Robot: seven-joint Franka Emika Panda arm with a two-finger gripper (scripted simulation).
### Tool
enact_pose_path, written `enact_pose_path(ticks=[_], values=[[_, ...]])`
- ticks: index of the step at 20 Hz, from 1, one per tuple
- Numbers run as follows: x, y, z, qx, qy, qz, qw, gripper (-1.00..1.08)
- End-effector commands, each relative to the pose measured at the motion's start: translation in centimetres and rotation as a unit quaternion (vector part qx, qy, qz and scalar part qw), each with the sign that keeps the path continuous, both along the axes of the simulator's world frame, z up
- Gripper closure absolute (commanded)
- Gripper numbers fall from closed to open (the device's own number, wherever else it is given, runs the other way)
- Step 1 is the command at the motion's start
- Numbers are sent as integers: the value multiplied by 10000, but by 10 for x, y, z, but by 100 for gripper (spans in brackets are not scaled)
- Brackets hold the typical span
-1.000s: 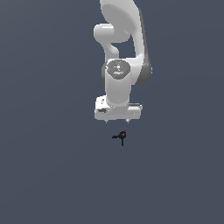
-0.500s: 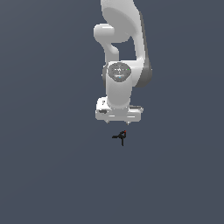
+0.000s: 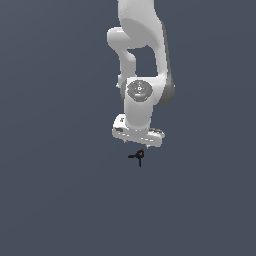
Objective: Pick up the object and move it to a goal position.
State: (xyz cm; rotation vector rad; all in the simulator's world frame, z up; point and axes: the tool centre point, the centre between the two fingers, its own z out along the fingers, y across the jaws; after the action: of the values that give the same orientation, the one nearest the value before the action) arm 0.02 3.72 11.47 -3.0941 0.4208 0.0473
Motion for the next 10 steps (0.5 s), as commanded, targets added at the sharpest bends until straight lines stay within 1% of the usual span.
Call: enact_pose_path(ticks=[1,5,10], values=[[2,3,-8,-17,-10,-321,9995,-92],[4,7,-20,-49,-31,-836,9965,-92],[6,12,-34,-87,-61,-1408,9900,-92]])
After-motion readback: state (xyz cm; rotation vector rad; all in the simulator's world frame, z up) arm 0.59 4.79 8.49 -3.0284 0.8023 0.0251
